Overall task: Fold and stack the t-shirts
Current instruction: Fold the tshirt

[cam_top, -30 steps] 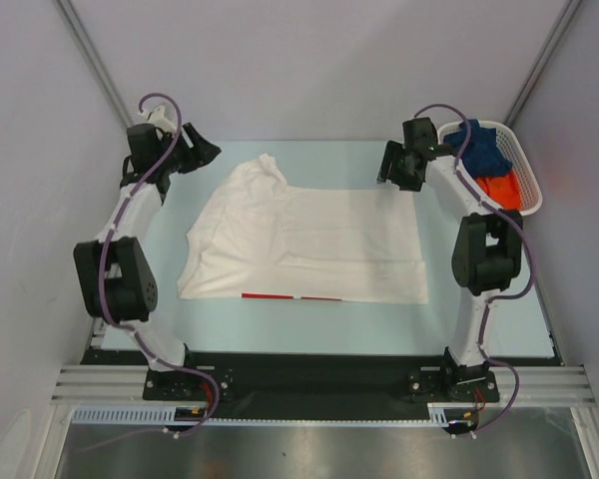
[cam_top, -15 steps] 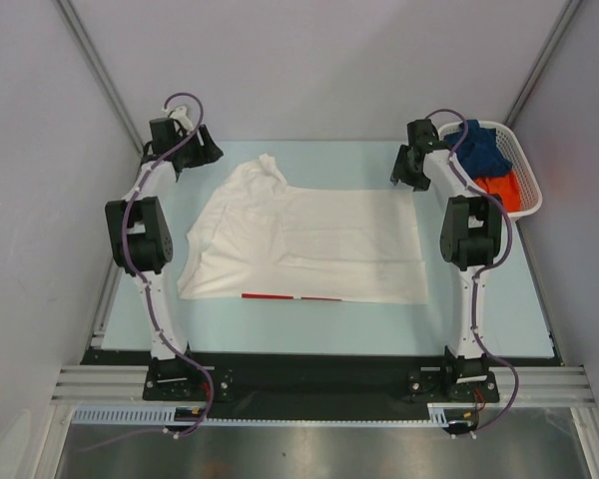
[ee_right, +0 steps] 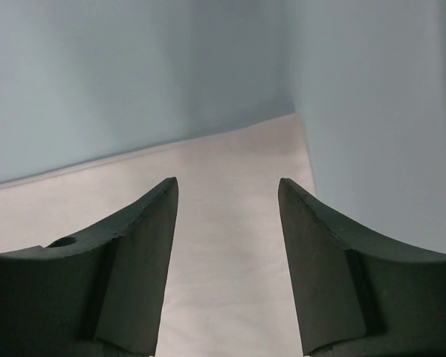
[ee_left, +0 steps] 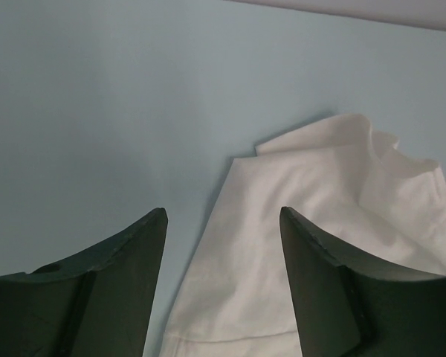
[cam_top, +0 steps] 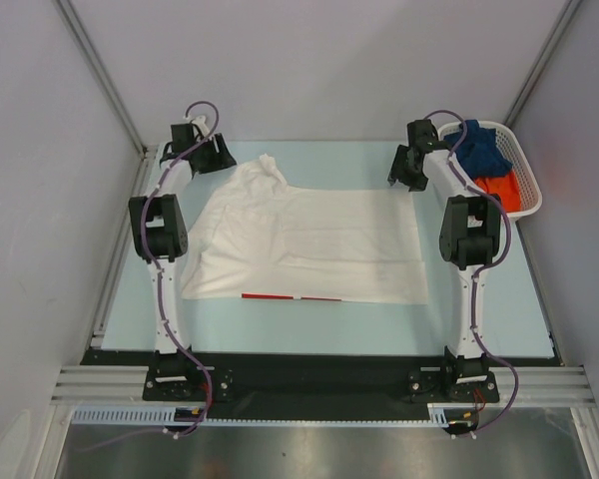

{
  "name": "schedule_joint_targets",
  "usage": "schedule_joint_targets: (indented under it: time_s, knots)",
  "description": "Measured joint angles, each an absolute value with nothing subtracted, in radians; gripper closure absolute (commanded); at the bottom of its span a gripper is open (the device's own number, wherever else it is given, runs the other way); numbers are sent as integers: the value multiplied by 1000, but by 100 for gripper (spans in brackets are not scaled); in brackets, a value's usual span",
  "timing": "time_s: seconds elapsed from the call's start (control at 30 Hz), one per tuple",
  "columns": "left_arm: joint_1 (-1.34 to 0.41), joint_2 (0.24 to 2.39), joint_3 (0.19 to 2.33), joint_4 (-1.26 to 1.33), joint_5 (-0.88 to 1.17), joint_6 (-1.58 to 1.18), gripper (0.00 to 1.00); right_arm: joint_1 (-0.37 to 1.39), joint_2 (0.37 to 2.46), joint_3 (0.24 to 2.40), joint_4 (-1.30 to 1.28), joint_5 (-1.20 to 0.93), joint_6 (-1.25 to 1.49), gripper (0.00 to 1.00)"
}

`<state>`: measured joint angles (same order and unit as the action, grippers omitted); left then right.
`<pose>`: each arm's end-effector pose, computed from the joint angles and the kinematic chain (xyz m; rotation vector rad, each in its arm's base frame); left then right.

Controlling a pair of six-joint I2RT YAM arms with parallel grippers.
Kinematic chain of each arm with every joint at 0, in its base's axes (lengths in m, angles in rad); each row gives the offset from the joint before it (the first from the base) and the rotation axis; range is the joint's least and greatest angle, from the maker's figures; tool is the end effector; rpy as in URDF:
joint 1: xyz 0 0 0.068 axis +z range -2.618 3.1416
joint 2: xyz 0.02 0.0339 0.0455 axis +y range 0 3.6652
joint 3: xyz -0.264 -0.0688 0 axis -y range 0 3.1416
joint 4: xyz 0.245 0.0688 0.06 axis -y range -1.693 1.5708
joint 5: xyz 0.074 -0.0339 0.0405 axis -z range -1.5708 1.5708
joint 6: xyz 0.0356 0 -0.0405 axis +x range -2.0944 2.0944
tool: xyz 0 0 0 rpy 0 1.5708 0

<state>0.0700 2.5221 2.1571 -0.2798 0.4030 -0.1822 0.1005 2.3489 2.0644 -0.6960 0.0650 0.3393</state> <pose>0.5701 0.0260 0.1712 -0.0539 2.2010 -0.5080 0.5159 0.0497 0.1994 0.3288 2.5293 0.0882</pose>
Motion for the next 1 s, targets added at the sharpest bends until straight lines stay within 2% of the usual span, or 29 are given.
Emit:
schedule_joint_targets:
  time_s: [0.17, 0.33, 0.57, 0.7, 0.77, 0.8, 0.83, 0.9, 1.0]
  knots:
    - [52, 2563, 2189, -351, 366, -183, 33, 81, 2349, 2062, -681, 36, 342, 39]
    - [37, 2595, 2306, -450, 310, -158, 38, 41, 2349, 2007, -648, -1, 361, 39]
    - [15, 2600, 2311, -545, 260, -87, 44, 15, 2347, 1961, -641, -32, 366, 39]
    - [13, 2600, 2311, -556, 256, -61, 67, 18, 2347, 1961, -631, -51, 366, 39]
    - [14, 2600, 2311, -565, 257, -54, 74, 19, 2347, 1961, -630, -63, 366, 39]
    - [14, 2600, 2312, -567, 257, -52, 88, 20, 2347, 1962, -630, -70, 366, 39]
    - [14, 2600, 2312, -572, 258, -54, 94, 20, 2347, 1962, -630, -75, 367, 39]
    - [14, 2600, 2312, -577, 260, -49, 100, 20, 2347, 1962, -631, -83, 370, 39]
    - [13, 2583, 2290, -573, 258, -49, 100, 20, 2347, 1964, -638, -88, 374, 39]
